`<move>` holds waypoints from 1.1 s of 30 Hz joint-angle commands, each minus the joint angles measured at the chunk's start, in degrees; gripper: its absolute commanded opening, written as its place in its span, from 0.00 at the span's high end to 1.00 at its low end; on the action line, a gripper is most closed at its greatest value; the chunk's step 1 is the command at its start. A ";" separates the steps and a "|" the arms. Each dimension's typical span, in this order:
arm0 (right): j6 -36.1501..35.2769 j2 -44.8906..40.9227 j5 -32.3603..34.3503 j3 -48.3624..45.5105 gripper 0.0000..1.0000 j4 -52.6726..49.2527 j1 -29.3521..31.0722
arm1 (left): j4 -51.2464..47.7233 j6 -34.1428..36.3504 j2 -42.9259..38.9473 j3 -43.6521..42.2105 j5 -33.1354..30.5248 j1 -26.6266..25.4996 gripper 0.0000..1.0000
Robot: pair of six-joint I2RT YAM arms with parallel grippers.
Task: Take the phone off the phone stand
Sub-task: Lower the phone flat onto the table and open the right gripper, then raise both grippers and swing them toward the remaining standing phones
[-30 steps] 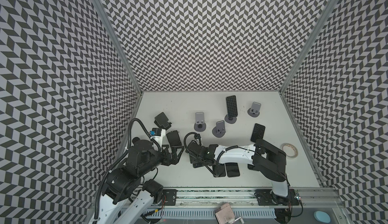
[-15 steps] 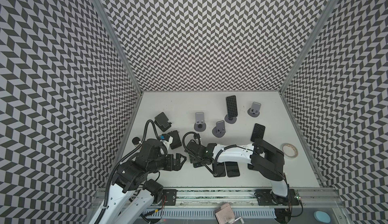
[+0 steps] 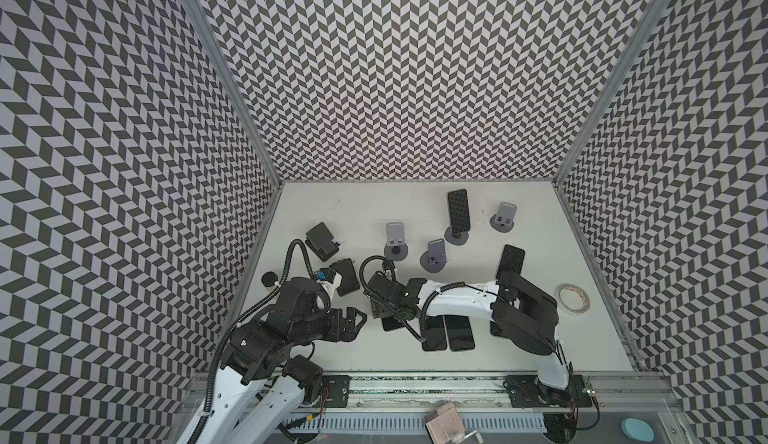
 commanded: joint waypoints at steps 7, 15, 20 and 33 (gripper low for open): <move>-2.02 0.54 1.64 4.84 0.10 -4.28 -0.65 | 0.29 1.79 2.68 2.73 -2.97 0.28 0.03; -7.73 -6.07 3.63 7.42 0.11 -2.15 -0.76 | 4.23 4.16 6.11 8.37 -5.02 0.26 0.03; -8.61 -10.14 6.64 8.34 0.11 -5.26 -0.73 | 6.44 4.25 7.97 12.49 -8.11 0.28 0.03; -30.83 -24.41 12.62 4.17 0.11 4.17 -7.68 | 31.12 3.05 11.58 14.48 -11.06 0.27 0.04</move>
